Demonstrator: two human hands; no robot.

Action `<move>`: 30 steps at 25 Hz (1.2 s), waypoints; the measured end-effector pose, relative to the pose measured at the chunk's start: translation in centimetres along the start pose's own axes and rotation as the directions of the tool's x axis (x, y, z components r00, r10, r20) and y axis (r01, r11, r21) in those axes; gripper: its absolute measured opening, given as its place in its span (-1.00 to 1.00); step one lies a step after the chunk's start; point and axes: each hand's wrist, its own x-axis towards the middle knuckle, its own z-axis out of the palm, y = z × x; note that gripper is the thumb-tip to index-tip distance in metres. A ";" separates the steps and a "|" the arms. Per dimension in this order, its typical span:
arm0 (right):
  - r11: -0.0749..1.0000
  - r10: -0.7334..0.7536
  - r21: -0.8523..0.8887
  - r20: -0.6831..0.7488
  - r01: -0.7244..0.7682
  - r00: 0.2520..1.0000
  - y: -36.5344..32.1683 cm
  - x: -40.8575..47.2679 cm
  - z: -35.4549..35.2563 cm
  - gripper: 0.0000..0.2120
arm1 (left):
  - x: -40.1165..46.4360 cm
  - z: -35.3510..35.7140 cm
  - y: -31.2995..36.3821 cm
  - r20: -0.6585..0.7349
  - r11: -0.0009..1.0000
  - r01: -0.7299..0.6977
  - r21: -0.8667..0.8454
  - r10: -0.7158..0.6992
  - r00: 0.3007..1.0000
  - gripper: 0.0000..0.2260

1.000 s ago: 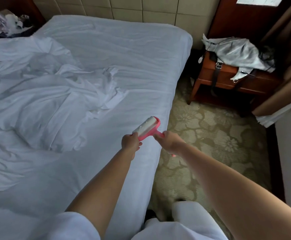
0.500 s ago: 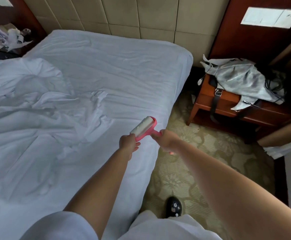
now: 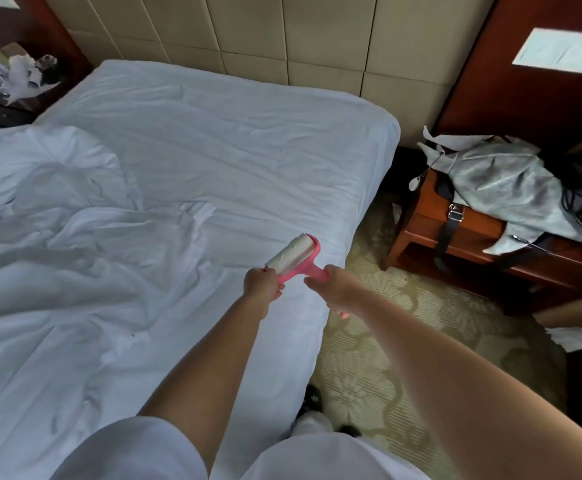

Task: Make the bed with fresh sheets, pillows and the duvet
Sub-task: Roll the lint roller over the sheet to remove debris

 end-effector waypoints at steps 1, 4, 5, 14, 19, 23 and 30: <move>1.000 -0.004 -0.004 -0.015 0.004 1.000 -0.6 0.7 -0.5 -0.67 | 1.0 0.1 1.0 0.008 1.000 -0.016 0.013 0.016 1.000 -0.69; 1.000 0.005 -0.020 -0.063 -0.006 0.998 -1.2 2.6 -1.6 -0.73 | 3.6 1.2 3.7 0.030 0.997 -0.045 0.061 0.043 0.999 -0.69; 0.999 0.016 -0.035 -0.078 -0.019 0.997 -1.2 3.3 -2.2 -0.73 | 4.2 1.8 4.4 0.036 0.996 -0.043 0.075 0.040 0.999 -0.70; 0.992 0.008 -0.128 -0.091 -0.019 0.996 -0.5 13.5 -11.8 -0.74 | 11.8 9.5 12.5 -0.011 0.994 -0.003 0.112 0.004 1.000 -0.68; 0.994 -0.057 -0.105 -0.124 0.044 0.991 0.2 17.6 -15.1 -0.68 | 15.5 12.5 15.4 -0.015 0.993 0.022 0.112 -0.020 1.000 -0.70; 0.987 -0.134 -0.106 -0.138 0.120 0.981 -0.1 21.2 -16.1 -0.56 | 18.3 13.5 17.2 -0.038 0.991 0.054 0.123 -0.050 0.998 -0.70; 0.970 -0.241 -0.037 -0.159 0.239 0.957 -1.7 27.5 -15.3 -0.61 | 25.2 12.6 19.4 -0.073 0.975 0.042 0.218 -0.026 0.997 -0.75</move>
